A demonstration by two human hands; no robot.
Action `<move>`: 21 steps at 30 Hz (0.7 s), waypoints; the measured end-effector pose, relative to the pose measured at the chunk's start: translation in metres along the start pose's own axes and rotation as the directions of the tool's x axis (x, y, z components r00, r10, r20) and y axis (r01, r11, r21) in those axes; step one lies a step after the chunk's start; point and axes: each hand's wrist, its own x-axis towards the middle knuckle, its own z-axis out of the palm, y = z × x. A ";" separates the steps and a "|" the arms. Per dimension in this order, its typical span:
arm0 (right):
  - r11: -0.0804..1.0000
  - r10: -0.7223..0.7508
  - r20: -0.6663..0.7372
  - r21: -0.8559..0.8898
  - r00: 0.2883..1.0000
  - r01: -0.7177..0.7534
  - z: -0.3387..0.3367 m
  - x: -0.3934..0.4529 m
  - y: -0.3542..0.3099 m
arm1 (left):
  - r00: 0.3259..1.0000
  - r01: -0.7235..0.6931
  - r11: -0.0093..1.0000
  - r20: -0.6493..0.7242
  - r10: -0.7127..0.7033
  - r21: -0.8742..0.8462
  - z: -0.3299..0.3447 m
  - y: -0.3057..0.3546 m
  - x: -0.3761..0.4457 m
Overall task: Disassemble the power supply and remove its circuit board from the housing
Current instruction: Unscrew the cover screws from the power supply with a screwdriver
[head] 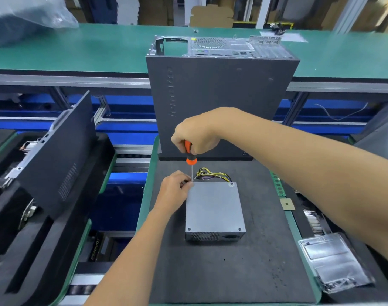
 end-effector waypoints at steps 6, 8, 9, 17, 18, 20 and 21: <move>0.975 0.072 -0.126 0.218 0.989 -0.043 0.004 -0.010 -0.004 | 0.998 -0.054 0.998 0.017 0.053 0.024 -0.003 -0.003 0.001; 0.973 0.205 -0.167 0.143 0.964 -0.182 0.008 -0.010 -0.007 | 0.998 -0.065 0.997 0.021 0.064 0.034 -0.004 -0.004 0.002; 0.970 0.239 -0.204 0.007 0.949 -0.243 0.011 -0.008 -0.008 | 0.998 -0.067 0.997 0.023 0.066 0.039 -0.004 -0.004 0.002; 0.977 0.040 -0.211 0.211 0.977 0.005 0.013 -0.017 -0.003 | 1.000 -0.020 0.998 0.005 0.020 0.055 -0.002 -0.004 0.003; 0.968 0.036 -0.229 0.251 0.973 0.023 0.015 -0.020 -0.002 | 1.000 -0.018 0.998 0.004 0.018 0.064 -0.001 -0.002 0.004; 0.987 0.062 -0.266 0.162 0.962 -0.019 0.019 -0.024 0.000 | 1.000 -0.016 0.996 0.002 0.016 0.086 0.000 0.003 0.006; 0.997 0.078 -0.287 0.011 0.955 -0.078 0.022 -0.023 0.002 | 1.000 -0.008 0.996 -0.004 0.009 0.091 0.001 0.005 0.007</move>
